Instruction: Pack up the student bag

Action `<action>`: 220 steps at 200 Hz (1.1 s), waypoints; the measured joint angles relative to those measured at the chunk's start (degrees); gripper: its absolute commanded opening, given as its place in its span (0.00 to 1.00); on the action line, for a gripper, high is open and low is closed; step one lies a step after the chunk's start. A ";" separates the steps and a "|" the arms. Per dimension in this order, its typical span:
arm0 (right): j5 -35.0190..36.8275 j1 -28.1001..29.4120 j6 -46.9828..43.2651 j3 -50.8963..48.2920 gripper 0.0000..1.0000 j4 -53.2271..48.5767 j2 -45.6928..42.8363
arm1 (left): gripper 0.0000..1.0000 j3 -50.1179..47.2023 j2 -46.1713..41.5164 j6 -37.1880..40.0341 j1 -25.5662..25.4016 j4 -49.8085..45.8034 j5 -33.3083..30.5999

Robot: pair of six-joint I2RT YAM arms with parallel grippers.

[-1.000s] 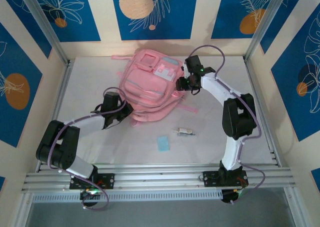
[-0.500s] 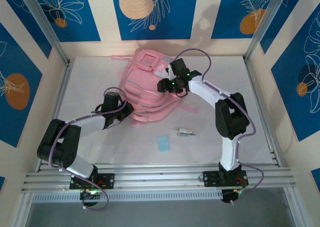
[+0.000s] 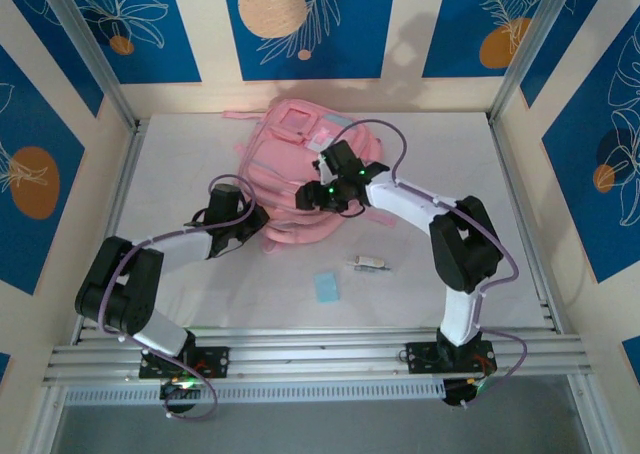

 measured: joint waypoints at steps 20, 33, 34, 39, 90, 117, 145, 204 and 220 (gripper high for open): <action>-1.49 1.79 0.37 -2.16 0.61 -1.03 -2.60 | 0.00 0.00 0.11 -0.39 -0.20 0.20 0.02; -1.38 1.84 0.13 -2.40 0.61 -2.16 -3.89 | 0.00 0.00 0.13 -0.48 -0.24 0.22 0.02; -1.27 1.79 0.04 -2.40 0.61 -2.27 -3.98 | 0.00 0.00 0.13 -0.48 -0.24 0.22 0.02; -0.85 1.57 -0.20 -2.40 0.61 -2.54 -4.39 | 0.00 0.00 0.13 -0.57 -0.24 0.22 0.02; 4.04 -4.90 -3.74 -1.36 0.61 -3.37 -4.94 | 0.00 -0.02 0.09 -0.55 -0.24 0.13 0.02; 4.28 -7.26 -5.35 1.95 0.61 -1.79 -1.49 | 0.00 0.00 -0.04 -0.55 -0.26 -0.04 -0.02; 4.20 -6.43 -7.10 4.50 0.61 0.20 2.47 | 0.00 0.00 -0.20 -0.55 -0.28 -0.07 -0.04; 4.35 -3.96 -9.38 5.60 0.62 0.90 4.85 | 0.00 0.00 -0.20 -0.57 -0.28 -0.09 -0.13; 4.39 -2.62 -8.72 4.00 0.62 1.01 3.50 | 0.00 0.00 -0.20 -0.57 -0.28 -0.13 -0.17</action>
